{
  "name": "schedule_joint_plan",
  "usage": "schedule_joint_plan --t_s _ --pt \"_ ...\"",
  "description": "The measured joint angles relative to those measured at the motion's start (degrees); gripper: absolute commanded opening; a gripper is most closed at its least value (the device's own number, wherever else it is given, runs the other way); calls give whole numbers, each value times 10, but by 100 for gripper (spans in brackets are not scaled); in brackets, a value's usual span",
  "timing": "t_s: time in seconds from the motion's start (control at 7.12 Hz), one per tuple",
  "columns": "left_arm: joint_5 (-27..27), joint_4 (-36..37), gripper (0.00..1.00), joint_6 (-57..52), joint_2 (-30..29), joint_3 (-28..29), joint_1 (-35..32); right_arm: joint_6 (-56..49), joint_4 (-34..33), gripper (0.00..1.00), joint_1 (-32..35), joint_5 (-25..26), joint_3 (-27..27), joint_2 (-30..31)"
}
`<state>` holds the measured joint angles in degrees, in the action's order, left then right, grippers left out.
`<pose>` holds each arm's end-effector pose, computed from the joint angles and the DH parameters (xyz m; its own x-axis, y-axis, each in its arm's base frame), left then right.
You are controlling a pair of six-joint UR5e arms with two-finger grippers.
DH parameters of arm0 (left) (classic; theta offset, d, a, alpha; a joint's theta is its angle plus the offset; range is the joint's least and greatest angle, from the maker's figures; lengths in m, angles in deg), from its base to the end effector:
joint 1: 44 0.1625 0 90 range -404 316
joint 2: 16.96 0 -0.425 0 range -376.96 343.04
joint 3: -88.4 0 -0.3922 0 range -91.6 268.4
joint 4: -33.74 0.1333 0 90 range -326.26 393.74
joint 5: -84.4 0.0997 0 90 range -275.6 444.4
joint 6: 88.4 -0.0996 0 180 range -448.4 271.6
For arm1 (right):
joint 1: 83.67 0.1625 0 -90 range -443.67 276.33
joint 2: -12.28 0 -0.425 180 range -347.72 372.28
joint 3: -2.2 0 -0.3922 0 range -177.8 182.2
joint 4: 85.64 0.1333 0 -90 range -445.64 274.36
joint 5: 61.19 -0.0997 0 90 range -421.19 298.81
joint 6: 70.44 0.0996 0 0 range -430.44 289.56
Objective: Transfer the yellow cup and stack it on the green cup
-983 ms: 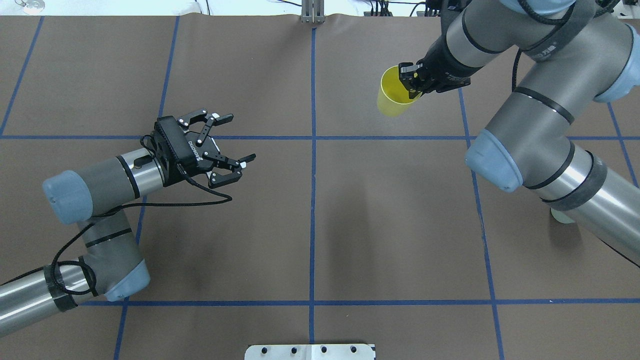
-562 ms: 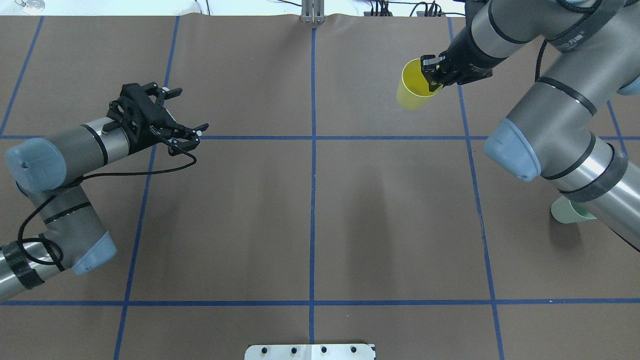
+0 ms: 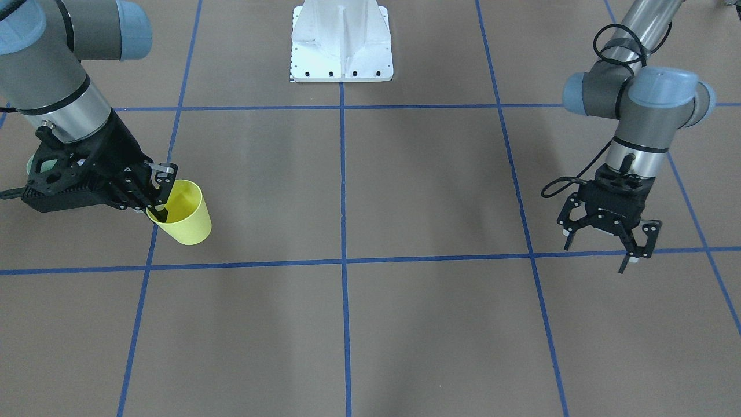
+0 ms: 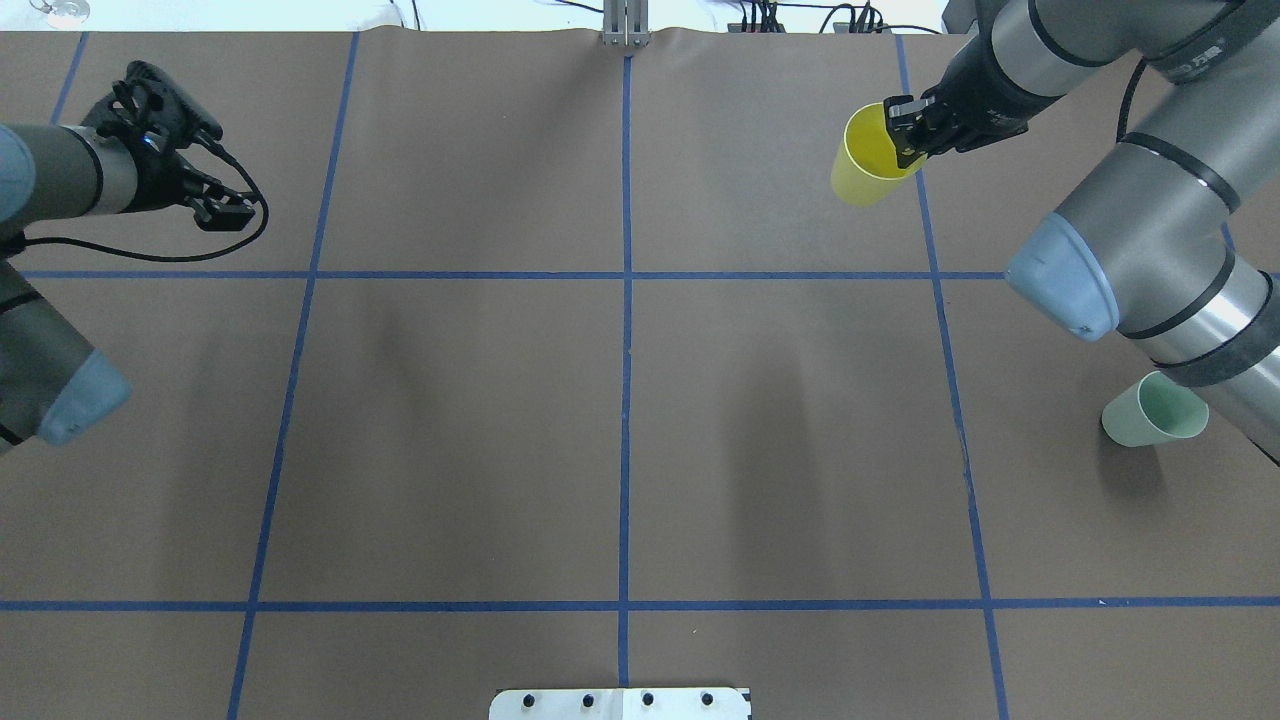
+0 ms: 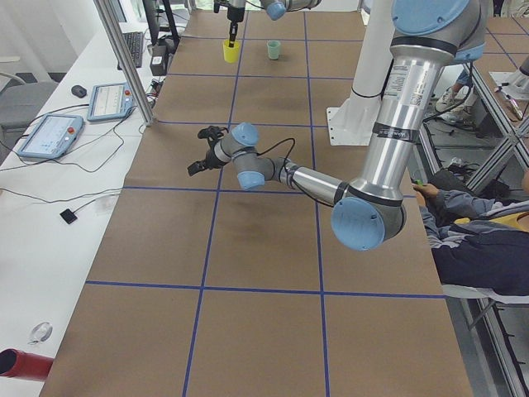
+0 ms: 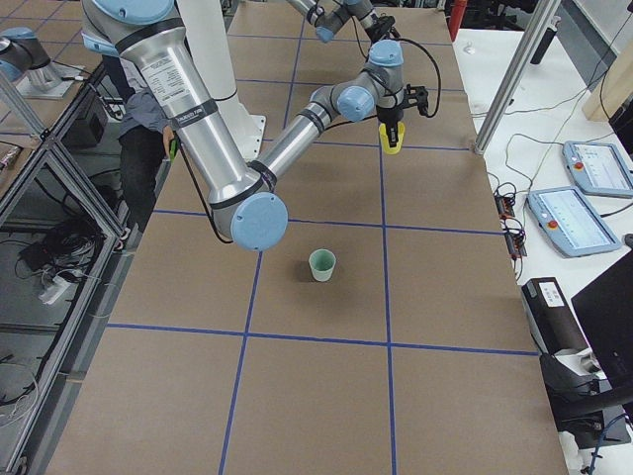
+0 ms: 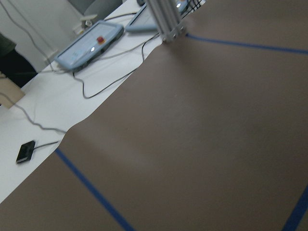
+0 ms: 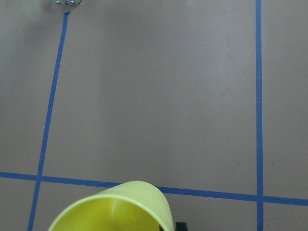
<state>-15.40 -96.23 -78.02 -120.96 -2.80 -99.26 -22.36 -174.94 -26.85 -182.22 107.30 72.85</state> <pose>0.2570 -0.5748 0.4463 0.7768 0.5807 -0.2435 -0.1886 0.5835 0.7899 -0.2703 -0.5631 0.2469 0.6321 -0.0794 0.7708 -0.1271 0.9706 0.2042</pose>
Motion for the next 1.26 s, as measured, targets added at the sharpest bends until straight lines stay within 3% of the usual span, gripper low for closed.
schedule_joint_plan --t_s 0.7,0.98,1.26 --pt "-214 264 100 -222 71 -43 -234 -131 0 0 82 -77 19 75" --pt "-241 319 100 -231 106 -30 -302 -187 0 0 111 -97 31 116" --pt "-245 369 100 -222 122 -8 -324 -235 0 0 146 -125 40 158"
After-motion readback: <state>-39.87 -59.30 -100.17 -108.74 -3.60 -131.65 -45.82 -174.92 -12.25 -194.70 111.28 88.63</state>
